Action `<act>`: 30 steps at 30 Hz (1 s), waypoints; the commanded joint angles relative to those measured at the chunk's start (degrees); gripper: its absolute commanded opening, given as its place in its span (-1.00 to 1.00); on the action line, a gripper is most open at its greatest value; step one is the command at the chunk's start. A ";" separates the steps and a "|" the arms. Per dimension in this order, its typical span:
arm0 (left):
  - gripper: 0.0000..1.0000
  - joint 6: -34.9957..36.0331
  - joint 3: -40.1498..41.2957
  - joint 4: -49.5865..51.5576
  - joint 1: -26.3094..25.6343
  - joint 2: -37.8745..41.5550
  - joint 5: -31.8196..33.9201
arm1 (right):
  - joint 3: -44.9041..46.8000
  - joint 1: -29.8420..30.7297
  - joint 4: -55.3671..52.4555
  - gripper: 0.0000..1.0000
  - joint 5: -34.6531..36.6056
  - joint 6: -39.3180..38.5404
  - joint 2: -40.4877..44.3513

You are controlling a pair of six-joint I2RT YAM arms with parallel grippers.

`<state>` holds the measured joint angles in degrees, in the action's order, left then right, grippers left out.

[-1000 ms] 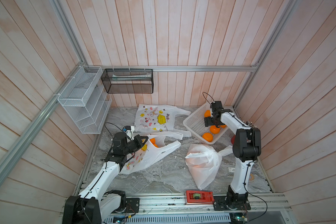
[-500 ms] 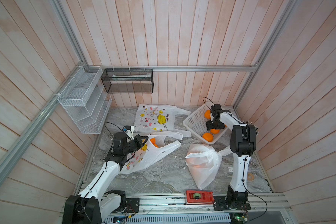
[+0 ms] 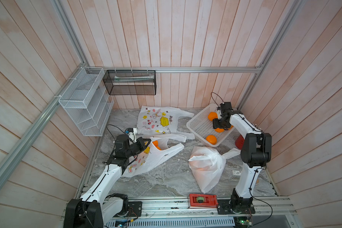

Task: Place the oranges into plastic bags & tie knots
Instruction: Pick up the orange from the basket, then place the orange in the plastic bag.

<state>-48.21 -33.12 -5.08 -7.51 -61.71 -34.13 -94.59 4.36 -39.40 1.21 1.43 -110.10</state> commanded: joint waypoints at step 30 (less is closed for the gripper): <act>-1.00 0.50 0.40 1.78 0.30 6.24 -0.06 | 12.31 43.78 37.86 0.12 -24.68 29.53 0.16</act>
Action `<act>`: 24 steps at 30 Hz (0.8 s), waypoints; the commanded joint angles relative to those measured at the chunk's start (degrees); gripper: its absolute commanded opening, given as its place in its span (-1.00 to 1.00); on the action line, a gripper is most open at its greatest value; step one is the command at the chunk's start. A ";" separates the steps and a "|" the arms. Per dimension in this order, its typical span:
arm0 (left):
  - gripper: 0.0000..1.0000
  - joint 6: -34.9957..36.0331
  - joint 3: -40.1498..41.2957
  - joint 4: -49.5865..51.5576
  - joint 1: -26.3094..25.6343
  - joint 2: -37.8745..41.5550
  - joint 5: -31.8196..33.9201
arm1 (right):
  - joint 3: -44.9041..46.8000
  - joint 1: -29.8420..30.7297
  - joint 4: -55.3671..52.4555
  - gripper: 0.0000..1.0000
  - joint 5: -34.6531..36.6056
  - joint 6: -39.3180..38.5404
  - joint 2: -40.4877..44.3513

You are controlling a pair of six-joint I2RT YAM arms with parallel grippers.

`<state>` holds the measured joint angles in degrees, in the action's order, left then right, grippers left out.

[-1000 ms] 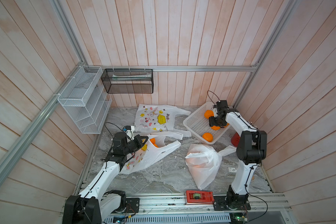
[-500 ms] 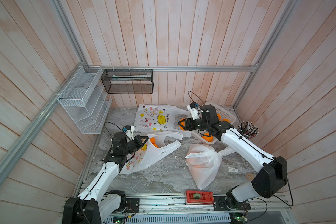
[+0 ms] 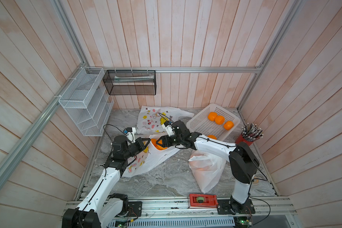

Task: Place the oranges into plastic bags & tie knots
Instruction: Place the orange in the plastic bag.

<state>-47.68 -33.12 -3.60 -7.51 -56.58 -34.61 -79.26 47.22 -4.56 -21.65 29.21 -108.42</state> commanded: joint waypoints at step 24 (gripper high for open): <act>-1.00 -2.07 3.23 -1.06 0.30 3.54 1.89 | -1.48 4.02 4.26 0.81 -4.48 3.66 -0.39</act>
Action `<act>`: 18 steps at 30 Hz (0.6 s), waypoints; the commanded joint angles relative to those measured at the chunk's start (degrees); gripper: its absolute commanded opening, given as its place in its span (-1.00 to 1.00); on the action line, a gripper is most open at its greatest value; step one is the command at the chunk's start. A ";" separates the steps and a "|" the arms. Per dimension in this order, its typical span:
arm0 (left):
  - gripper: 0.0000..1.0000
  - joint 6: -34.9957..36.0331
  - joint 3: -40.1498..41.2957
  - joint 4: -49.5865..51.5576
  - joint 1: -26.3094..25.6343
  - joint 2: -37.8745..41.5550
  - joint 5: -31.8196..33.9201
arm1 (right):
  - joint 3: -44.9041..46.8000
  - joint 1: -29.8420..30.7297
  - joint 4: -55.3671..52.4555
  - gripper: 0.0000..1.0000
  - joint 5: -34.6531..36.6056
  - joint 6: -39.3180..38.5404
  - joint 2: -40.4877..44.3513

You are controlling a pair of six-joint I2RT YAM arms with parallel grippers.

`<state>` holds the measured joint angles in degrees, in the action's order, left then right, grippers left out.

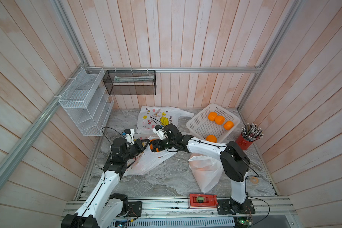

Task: Place the oranges into plastic bags & tie knots
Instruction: Place the orange in the plastic bag.

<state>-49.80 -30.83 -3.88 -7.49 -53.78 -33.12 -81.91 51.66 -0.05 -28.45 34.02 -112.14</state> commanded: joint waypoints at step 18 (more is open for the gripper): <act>-1.00 4.27 3.78 -2.93 0.28 -1.09 -1.15 | 5.67 -4.03 -9.79 0.09 12.63 -6.03 18.30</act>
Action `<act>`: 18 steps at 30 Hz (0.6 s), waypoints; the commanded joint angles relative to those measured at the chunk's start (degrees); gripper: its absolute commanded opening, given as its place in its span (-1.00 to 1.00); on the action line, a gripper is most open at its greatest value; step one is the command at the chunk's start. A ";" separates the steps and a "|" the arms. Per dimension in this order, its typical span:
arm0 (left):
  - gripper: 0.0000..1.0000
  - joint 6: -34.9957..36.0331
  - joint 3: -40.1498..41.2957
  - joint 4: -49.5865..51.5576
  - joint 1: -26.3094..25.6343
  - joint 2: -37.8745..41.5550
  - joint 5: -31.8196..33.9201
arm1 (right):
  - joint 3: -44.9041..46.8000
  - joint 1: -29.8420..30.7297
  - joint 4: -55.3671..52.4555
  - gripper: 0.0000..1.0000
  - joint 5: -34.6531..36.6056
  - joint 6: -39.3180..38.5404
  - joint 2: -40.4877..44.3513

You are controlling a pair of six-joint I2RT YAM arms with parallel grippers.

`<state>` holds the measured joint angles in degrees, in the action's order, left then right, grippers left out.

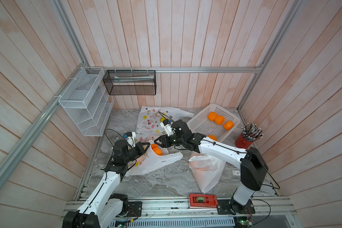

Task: Place the oranges into plastic bags & tie knots
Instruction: Place the orange in the plastic bag.

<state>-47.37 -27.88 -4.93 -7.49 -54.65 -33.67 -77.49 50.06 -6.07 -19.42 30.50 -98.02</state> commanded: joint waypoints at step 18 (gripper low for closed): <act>-1.00 2.55 0.06 -2.28 0.34 -1.61 -0.87 | 11.13 -18.07 -15.61 0.77 -4.23 -19.89 5.83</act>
<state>-46.09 -27.88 -6.04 -7.51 -55.81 -34.09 -66.94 31.86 -21.61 -18.83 14.50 -90.70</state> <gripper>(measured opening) 0.047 0.884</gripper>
